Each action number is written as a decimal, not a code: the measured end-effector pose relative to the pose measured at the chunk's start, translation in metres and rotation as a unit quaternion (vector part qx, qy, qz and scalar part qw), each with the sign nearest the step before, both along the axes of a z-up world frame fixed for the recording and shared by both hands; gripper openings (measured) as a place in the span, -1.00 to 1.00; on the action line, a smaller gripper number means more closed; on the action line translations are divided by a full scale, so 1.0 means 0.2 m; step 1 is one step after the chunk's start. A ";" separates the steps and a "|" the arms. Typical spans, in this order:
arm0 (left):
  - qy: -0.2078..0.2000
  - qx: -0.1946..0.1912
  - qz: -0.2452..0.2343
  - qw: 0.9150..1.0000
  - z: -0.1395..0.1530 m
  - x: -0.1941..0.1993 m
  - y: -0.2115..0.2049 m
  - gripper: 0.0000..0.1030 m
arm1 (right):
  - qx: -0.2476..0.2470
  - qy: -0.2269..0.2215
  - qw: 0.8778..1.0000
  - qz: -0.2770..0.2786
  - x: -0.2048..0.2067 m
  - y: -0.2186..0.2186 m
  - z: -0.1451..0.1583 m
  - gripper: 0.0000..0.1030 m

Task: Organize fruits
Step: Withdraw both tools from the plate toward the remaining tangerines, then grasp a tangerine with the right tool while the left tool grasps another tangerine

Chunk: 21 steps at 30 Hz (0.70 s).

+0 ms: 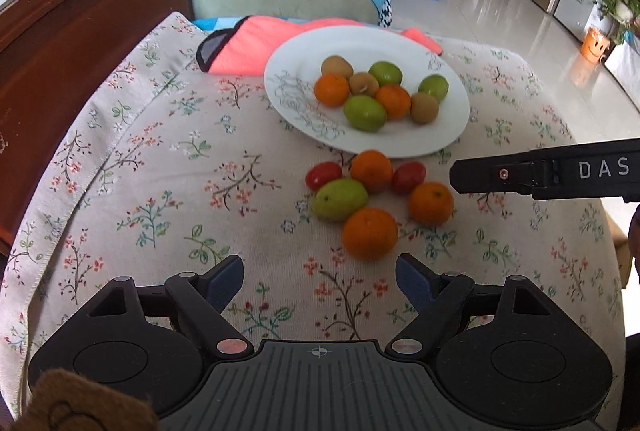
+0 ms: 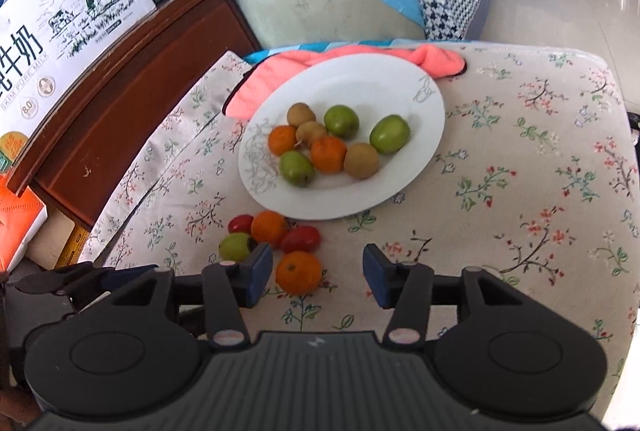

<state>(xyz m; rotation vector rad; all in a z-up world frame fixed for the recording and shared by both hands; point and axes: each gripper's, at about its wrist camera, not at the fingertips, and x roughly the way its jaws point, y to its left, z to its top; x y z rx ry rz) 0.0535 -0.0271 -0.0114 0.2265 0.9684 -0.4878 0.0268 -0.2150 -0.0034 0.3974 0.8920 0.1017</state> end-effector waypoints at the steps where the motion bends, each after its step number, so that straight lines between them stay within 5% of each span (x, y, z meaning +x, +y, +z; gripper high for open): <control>1: 0.003 0.000 0.000 1.000 -0.01 0.00 0.00 0.65 | -0.003 0.002 1.000 0.003 0.01 0.01 -0.01 0.00; 8: 0.028 -0.002 0.017 0.999 -0.06 0.02 0.01 0.65 | -0.023 0.013 0.999 0.031 0.03 0.09 -0.06 -0.01; 21: 0.006 0.024 0.029 0.999 -0.12 0.00 -0.02 1.00 | -0.064 0.019 0.997 0.050 0.09 0.19 -0.11 -0.04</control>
